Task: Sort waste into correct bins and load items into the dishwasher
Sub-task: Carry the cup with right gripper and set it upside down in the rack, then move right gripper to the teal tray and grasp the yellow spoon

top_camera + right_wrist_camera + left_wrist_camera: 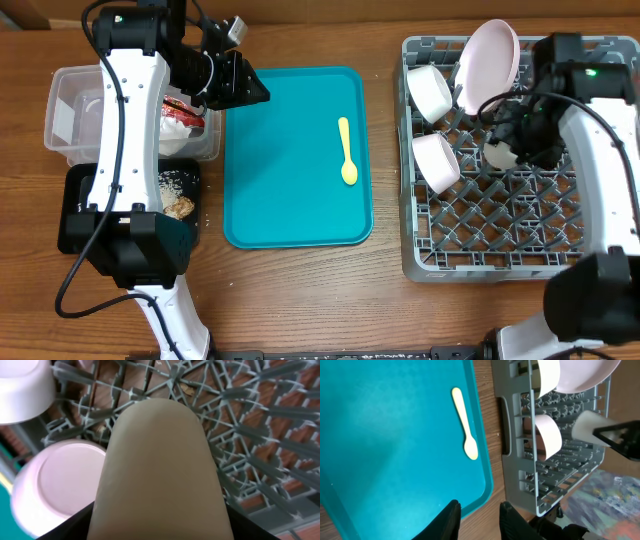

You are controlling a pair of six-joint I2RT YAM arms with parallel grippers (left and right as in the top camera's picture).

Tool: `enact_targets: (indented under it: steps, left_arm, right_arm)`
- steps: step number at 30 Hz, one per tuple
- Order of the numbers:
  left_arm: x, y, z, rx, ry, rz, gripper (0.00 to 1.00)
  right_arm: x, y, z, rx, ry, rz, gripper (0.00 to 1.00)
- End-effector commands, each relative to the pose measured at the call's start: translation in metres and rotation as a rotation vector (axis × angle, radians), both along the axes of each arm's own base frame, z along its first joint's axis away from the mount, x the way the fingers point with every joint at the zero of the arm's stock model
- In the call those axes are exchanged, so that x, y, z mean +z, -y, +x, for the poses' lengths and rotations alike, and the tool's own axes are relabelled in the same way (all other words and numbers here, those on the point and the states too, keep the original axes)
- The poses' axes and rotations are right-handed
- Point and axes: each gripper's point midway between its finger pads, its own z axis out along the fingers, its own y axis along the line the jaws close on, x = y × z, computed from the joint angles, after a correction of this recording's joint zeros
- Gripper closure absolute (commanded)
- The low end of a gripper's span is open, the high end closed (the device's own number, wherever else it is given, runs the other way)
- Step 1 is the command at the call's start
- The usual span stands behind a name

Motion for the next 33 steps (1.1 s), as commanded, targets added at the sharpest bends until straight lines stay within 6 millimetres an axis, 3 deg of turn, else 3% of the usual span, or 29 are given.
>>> enact_targets:
  steps: [1,7,12,19,25,28,33]
  left_arm:
    - [0.005,0.002,0.000,-0.003,0.020,0.012,0.73]
    - [0.004,0.002,-0.001,-0.003,0.014,0.019,0.72]
    - [0.004,0.003,-0.002,-0.006,0.012,0.019,0.66]
    - [0.004,0.003,-0.003,-0.006,0.008,0.019,0.65]
    - [0.003,0.001,-0.003,-0.003,0.003,0.030,0.65]
    - [0.003,0.001,-0.002,-0.003,0.010,0.031,0.61]
    - [-0.004,-0.009,0.002,0.014,0.021,0.104,0.49]
  right_arm:
    - [-0.009,0.003,0.007,-0.014,0.003,-0.011,0.33]
    - [-0.022,0.000,0.018,-0.007,-0.001,0.009,0.32]
    - [-0.025,-0.005,0.015,0.005,-0.019,0.011,0.29]
    - [-0.025,-0.005,0.011,0.005,-0.035,0.013,0.28]
    - [-0.024,-0.005,0.017,0.001,-0.011,0.015,0.14]
    - [-0.011,-0.011,0.025,0.008,0.026,0.049,0.10]
    - [0.043,-0.037,0.043,0.105,0.145,0.076,0.11]
